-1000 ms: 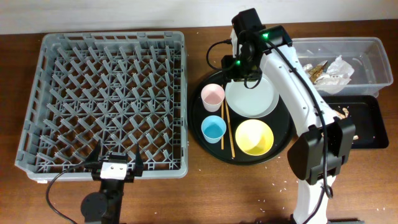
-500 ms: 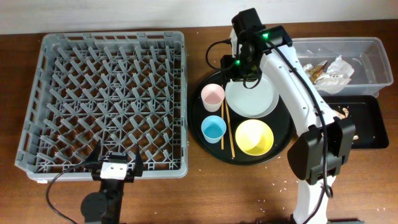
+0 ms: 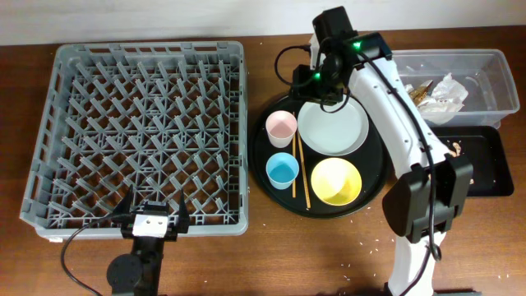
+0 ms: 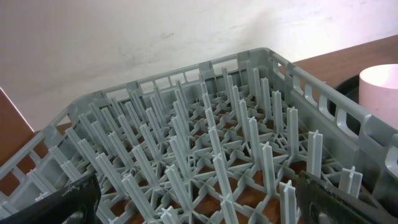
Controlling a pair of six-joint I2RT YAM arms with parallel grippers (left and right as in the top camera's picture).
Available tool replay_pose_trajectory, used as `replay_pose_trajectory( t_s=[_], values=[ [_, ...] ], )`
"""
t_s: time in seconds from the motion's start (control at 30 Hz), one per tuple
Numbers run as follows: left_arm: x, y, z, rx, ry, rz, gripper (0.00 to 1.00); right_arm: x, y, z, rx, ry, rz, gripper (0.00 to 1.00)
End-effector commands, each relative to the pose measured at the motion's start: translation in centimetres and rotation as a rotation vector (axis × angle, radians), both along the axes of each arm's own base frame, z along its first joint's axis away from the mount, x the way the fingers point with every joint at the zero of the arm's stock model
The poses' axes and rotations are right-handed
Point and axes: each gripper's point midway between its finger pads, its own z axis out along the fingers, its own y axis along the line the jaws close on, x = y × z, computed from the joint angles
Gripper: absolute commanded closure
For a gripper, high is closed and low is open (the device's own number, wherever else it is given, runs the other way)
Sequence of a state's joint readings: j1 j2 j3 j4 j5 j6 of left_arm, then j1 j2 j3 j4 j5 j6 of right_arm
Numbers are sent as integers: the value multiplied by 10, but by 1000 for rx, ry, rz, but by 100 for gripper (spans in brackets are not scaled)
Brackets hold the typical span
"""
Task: Sort waste into correct bins and load items into the dishwasher rack
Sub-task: 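Grasp the pink cup with the right gripper and lift it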
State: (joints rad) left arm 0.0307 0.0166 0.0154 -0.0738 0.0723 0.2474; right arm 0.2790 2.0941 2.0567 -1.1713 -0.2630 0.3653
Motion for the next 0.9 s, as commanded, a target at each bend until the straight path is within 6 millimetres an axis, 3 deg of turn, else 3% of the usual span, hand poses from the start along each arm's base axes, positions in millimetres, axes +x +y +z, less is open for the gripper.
replay_pose_trajectory(
  t_s=[0.0, 0.17, 0.3, 0.33, 0.53, 0.87],
  values=[
    [0, -1, -2, 15, 2, -7, 0, -9, -7, -28, -52, 93, -27, 50],
    [0, -1, -2, 15, 2, -7, 0, -20, 10, -76, -120, 151, 18, 54],
    [0, -1, -2, 15, 2, -7, 0, -24, 9, -103, -146, 200, -16, 56],
    [0, 0, -1, 15, -4, -6, 0, -25, 8, -107, -152, 206, -18, 65],
    [0, -1, -3, 15, 3, -7, 0, -22, 3, -110, -179, 192, -26, 96],
    [0, -1, -2, -12, 2, -8, 0, -14, 2, -107, -92, 209, -90, 96]
  ],
)
